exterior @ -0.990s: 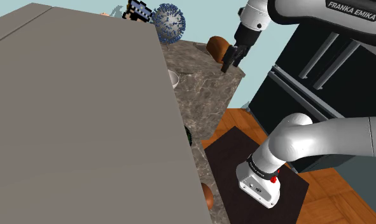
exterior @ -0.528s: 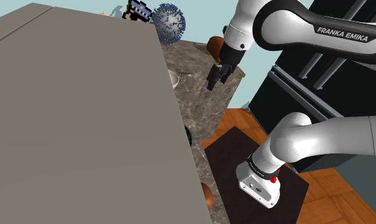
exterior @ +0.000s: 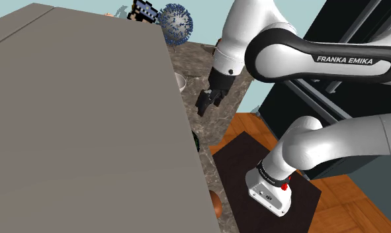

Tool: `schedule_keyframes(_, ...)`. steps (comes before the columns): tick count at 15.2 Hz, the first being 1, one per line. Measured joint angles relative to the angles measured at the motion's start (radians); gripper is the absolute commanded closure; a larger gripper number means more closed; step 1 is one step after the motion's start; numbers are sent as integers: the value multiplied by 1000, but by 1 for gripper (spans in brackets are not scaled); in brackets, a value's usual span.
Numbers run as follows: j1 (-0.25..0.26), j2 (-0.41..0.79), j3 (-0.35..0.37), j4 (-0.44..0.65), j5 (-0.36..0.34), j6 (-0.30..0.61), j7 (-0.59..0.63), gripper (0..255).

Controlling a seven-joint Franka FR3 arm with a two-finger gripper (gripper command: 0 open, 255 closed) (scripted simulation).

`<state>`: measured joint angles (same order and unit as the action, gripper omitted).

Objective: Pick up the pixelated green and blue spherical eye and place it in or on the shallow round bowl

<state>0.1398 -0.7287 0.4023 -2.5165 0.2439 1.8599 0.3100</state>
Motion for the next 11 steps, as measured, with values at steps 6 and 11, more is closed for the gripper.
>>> schedule_keyframes(6, 31, 102, 131, -10, 68, 116, 112, 0)
schedule_keyframes(11, 31, 153, 174, -40, 82, 198, 134, 0)
